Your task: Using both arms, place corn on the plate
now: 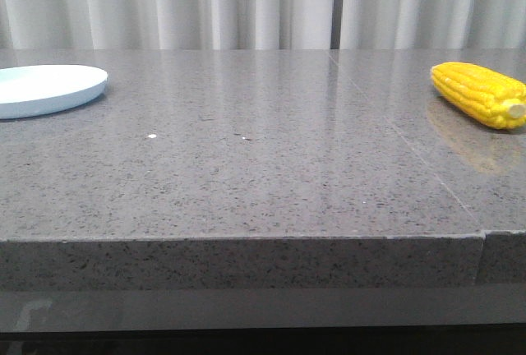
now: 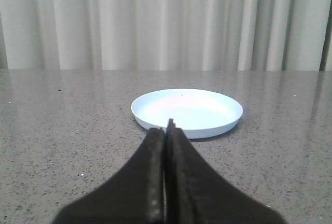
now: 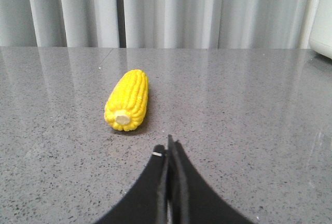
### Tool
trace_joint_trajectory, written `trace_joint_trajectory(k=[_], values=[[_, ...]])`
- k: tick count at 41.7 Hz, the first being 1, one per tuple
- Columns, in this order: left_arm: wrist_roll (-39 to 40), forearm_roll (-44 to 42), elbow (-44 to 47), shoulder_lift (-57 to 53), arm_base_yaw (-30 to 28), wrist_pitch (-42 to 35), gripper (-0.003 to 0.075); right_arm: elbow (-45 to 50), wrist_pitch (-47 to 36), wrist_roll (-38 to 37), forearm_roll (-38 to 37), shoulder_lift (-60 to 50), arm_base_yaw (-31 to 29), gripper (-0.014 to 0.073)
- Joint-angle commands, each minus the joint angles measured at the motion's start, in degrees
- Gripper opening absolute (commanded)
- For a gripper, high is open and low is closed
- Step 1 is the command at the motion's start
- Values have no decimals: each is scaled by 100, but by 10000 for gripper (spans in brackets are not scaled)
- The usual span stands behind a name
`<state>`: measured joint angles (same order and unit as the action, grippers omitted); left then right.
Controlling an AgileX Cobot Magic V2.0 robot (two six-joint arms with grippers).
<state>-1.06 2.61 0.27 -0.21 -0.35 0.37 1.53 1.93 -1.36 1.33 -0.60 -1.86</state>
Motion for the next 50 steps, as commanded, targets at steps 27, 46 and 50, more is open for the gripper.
trace_joint_trajectory(k=[27, 46, 50], values=[[28, 45, 19, -111, 31, -540, -20, -97, -815, -10, 19, -70, 31, -68], [28, -223, -1542, 30, 31, -519, -20, -1762, 655, -53, 19, -9, 31, -68], [28, -261, -2153, 279, 31, 17, -20, -2287, 984, -53, 19, 185, 31, -68]])
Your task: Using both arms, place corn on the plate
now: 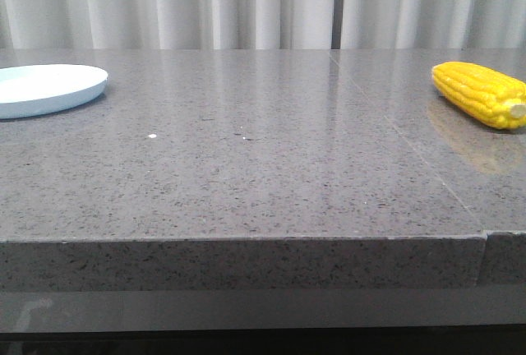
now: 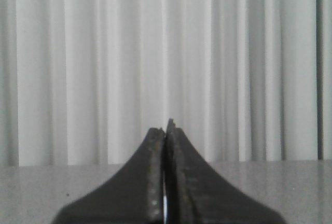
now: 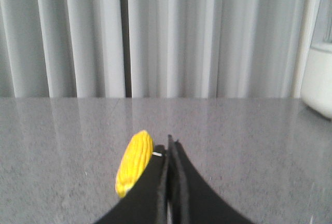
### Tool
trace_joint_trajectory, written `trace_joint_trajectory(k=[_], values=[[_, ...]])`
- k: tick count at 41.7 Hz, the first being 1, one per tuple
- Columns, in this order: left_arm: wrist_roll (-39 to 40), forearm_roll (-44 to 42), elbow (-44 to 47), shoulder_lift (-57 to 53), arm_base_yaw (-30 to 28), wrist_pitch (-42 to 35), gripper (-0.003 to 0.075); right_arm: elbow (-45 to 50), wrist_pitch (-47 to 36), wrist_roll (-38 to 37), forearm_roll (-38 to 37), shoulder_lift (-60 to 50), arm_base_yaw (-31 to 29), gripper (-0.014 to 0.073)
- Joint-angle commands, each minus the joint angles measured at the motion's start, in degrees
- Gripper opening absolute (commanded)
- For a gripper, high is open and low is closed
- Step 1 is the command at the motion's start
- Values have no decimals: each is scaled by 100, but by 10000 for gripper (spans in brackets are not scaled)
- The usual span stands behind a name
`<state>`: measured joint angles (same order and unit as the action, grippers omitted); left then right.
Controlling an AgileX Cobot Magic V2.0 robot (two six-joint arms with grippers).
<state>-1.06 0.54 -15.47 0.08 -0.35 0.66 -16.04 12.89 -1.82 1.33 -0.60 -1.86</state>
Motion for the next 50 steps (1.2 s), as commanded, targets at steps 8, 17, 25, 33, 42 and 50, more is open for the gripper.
trace_joint_trajectory(k=[8, 17, 25, 33, 42, 50], values=[[28, -54, -1828, 1137, 31, 1158, -20, -1611, 775, -7, 19, 1061, 31, -68], [28, -54, -2778, 2183, 31, 2408, -20, -2531, 1872, -7, 19, 2173, 31, -68], [28, -17, -2796, 2708, 31, 2765, -20, -2636, 2166, -7, 19, 2919, 31, -68], [28, -17, -2784, 2909, 31, 3094, -20, -2636, 2159, -7, 19, 3298, 31, -68], [28, -17, -2714, 2969, 31, 3119, -20, -2636, 2209, -7, 19, 3447, 31, -64], [28, -17, -2676, 2969, 31, 3131, 105, -2636, 2356, -7, 14, 3445, 31, 190]])
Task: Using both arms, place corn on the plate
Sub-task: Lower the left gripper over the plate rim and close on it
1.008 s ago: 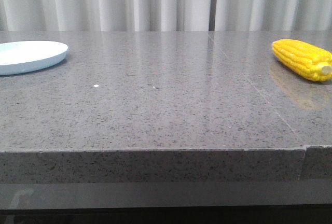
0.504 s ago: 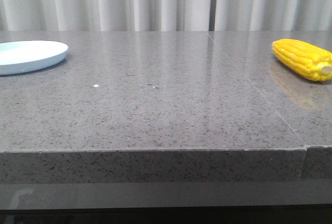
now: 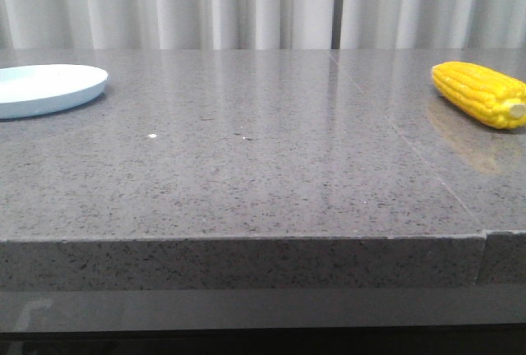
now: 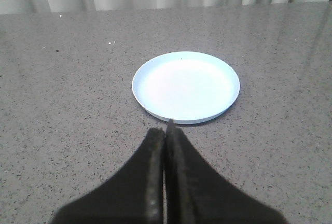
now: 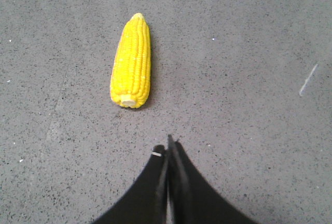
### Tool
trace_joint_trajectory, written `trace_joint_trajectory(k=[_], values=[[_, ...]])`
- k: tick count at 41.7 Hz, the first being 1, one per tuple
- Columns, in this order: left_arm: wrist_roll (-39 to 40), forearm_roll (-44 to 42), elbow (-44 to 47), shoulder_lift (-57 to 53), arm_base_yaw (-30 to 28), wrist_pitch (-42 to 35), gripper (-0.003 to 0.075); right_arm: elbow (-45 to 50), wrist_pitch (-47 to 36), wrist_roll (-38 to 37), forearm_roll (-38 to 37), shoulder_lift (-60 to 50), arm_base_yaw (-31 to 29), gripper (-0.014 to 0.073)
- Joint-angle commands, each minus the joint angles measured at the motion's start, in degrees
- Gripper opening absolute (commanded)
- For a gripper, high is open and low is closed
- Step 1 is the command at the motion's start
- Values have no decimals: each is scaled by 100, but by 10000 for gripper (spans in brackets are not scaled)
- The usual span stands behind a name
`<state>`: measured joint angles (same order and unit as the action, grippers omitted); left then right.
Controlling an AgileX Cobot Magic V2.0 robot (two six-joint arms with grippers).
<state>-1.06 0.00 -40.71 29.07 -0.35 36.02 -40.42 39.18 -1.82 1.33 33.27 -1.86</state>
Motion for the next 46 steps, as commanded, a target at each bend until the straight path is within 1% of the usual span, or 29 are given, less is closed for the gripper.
trace_joint_trajectory(k=[1, 2, 3, 4, 5, 7, 8, 10, 15, 21, 26, 35, 43, 46], values=[[28, 36, -152, 70, 31, -405, 140, -198, -255, -7, 14, 59, 31, 244], [28, 36, -152, 70, 31, -405, 192, -198, -242, -7, 14, 59, 31, 318], [28, 36, -152, 70, 31, -405, 249, -198, -244, -7, 14, 59, 31, 372], [28, 36, -152, 70, 31, -405, 278, -198, -244, -7, 14, 59, 31, 422], [28, 36, -152, 70, 31, -395, 350, -198, -244, -7, 14, 59, 31, 491], [28, 36, -152, 70, 31, -381, 438, -198, -244, -7, 14, 59, 31, 551], [28, 36, -152, 70, 31, -380, 466, -198, -250, -7, 14, 59, 31, 576], [28, 36, -152, 72, 31, -342, 508, -198, -255, -7, 14, 59, 31, 596], [28, 0, -271, 253, 31, -201, 515, -198, -250, -7, 14, 59, 31, 594], [28, 0, -593, 787, 31, 32, 515, -198, -250, -7, 14, 59, 31, 594], [28, 0, -910, 1418, 31, 159, 514, -198, -250, -7, 14, 59, 31, 594], [28, -459, -1463, 2626, -3, 176, 514, -198, -250, -7, 14, 59, 31, 594], [-1, -375, -1946, 3660, -370, 131, 514, -198, -250, -7, 14, 59, 31, 594], [-392, 67, -2158, 4102, -589, 151, 514, -198, -250, -7, 14, 59, 31, 594]])
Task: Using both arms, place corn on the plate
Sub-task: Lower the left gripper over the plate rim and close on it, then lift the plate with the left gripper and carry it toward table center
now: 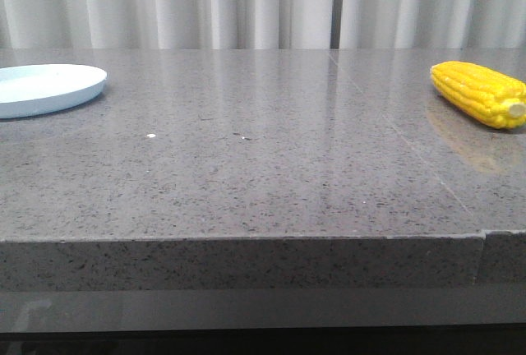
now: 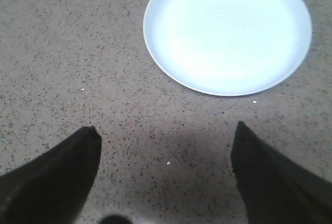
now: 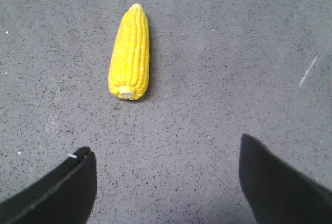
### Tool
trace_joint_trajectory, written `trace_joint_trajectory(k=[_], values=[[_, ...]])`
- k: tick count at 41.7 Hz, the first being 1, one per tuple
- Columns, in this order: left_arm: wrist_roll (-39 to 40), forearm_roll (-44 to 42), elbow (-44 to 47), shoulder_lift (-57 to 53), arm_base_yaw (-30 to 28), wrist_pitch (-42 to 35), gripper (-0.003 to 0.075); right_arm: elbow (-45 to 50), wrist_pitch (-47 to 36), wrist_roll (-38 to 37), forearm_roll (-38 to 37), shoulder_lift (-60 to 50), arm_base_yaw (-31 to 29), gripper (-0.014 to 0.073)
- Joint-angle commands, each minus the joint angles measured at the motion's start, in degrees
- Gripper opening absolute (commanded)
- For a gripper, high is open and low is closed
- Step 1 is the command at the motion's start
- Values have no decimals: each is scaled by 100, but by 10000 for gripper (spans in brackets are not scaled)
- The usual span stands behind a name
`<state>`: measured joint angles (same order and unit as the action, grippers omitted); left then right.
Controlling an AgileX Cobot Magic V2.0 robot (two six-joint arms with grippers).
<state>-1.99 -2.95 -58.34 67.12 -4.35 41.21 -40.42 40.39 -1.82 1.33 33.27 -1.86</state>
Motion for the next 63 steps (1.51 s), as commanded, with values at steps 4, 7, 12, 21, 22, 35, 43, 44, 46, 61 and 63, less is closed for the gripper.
trace_joint_trajectory(k=[4, 7, 12, 21, 22, 35, 43, 44, 46, 61, 63], values=[[-1231, 1605, -740, 859, -548, -295, 514, -198, -371, -7, 14, 59, 31, 594], [-1728, 2313, -960, 1238, -798, -274, 514, -198, -371, -7, 14, 59, 31, 594], [-1953, 2746, -1343, 1831, -993, -276, 514, -198, -371, -7, 14, 59, 31, 594], [-1953, 2862, -1905, 2728, -993, -361, 514, -198, -371, -7, 14, 59, 31, 594], [-1953, 2887, -1951, 2823, -983, -361, 514, -198, -371, -7, 14, 59, 31, 594], [-1953, 2918, -2534, 3533, -972, -393, 512, -198, -371, -7, 14, 59, 31, 594], [-1974, 2918, -2684, 3712, -920, -432, 442, -198, -371, -7, 14, 59, 31, 594], [-1974, 2918, -2692, 3726, -907, -445, 431, -198, -371, -7, 14, 59, 31, 594], [-1974, 2918, -2703, 3753, -906, -490, 410, -198, -371, -7, 14, 59, 31, 594], [-1974, 2918, -2697, 3832, -872, -472, 165, -198, -371, -7, 14, 59, 31, 594], [-1974, 2918, -2697, 3832, -872, -472, 108, -198, -371, -7, 14, 59, 31, 594]])
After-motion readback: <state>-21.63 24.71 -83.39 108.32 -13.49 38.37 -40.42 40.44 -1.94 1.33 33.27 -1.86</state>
